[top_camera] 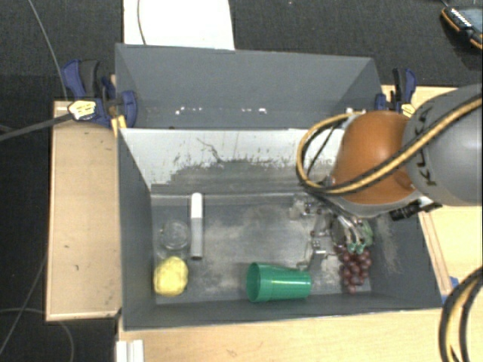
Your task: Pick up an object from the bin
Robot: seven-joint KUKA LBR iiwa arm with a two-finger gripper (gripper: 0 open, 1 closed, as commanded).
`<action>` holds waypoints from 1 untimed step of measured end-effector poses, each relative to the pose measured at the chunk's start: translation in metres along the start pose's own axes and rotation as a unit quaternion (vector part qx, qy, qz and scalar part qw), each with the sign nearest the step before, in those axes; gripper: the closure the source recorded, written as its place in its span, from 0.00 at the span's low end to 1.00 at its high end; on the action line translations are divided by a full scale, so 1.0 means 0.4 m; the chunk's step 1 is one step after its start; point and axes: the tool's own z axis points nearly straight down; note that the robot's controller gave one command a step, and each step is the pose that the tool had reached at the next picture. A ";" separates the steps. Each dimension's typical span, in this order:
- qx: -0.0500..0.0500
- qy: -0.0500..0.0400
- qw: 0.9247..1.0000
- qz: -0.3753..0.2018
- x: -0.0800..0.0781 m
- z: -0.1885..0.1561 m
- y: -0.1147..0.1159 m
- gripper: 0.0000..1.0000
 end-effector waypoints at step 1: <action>0.000 -0.004 1.000 0.000 -0.004 -0.011 0.000 0.00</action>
Offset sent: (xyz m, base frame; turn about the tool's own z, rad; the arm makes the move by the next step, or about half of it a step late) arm -0.0377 -0.0785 -0.0566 -0.3573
